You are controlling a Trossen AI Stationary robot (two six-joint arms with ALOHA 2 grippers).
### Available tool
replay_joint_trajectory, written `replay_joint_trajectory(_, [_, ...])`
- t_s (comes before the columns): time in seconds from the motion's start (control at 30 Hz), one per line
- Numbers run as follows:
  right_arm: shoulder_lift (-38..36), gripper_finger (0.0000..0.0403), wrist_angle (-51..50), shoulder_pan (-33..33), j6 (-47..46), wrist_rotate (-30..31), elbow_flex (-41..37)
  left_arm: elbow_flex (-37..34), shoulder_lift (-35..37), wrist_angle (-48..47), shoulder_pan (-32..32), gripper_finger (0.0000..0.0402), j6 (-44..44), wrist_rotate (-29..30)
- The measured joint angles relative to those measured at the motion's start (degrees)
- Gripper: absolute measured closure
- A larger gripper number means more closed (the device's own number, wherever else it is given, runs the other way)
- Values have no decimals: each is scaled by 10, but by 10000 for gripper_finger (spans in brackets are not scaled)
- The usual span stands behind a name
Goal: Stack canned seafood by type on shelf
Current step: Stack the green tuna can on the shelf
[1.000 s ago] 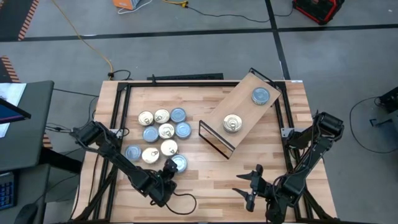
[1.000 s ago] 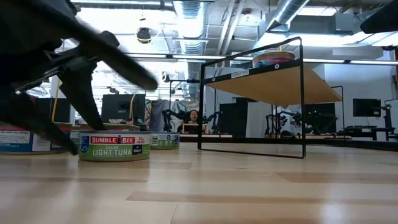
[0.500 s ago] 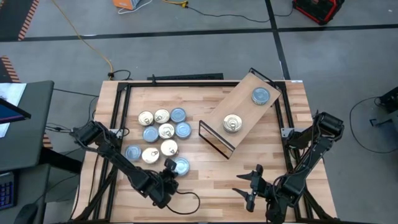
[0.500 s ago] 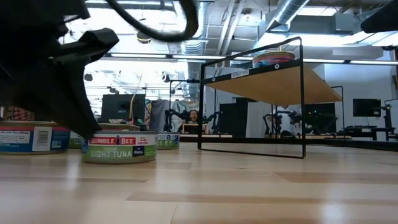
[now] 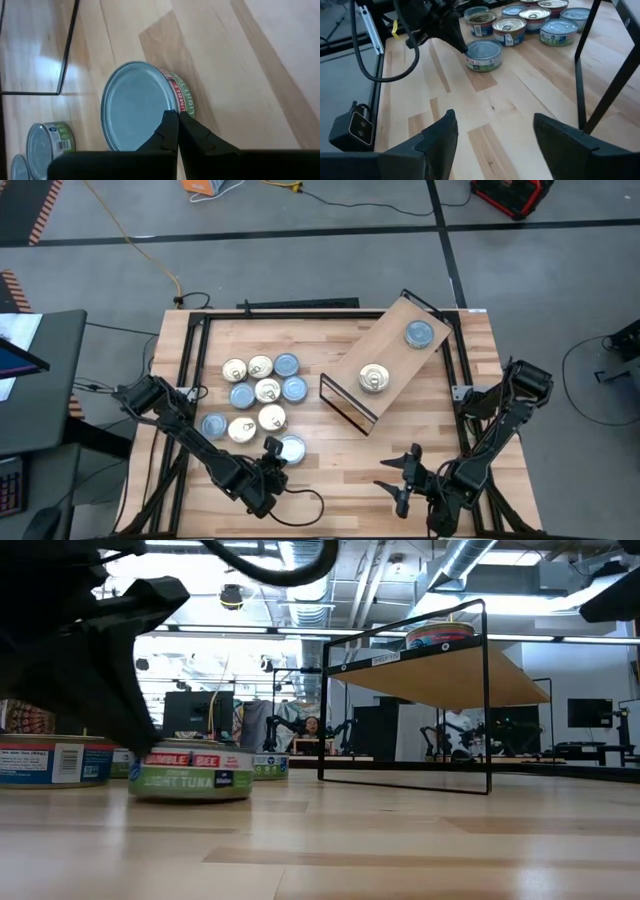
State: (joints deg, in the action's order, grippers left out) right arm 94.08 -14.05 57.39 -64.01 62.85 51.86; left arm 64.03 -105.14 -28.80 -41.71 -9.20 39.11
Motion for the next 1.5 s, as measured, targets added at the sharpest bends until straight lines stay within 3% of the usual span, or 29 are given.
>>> replay_joint_trajectory(0.13, [0, 117, 2, 0, 0, 0, 0, 17, 0, -3, 6, 370, -24, -17])
replay_joint_trajectory(0.4, [0, 117, 14, -2, 3, 0, 0, 46, 1, -17, 15, 241, -9, -64])
replay_joint_trajectory(0.53, [0, 117, 31, -3, 27, 1, 0, 45, 1, -52, 15, 224, 5, -57])
replay_joint_trajectory(0.67, [0, 117, 43, -6, 43, 1, 0, 34, 0, -92, 17, 238, 60, -44])
replay_joint_trajectory(1.0, [0, 117, 43, -5, 45, 1, 0, -6, 0, -63, 15, 325, 246, -9])
replay_joint_trajectory(1.2, [0, 117, 43, -5, 45, 1, 0, -6, 0, -35, 25, 390, 257, -13])
replay_joint_trajectory(1.5, [0, 117, 47, -5, 45, 2, 0, -5, 0, 3, 81, 401, 212, -19])
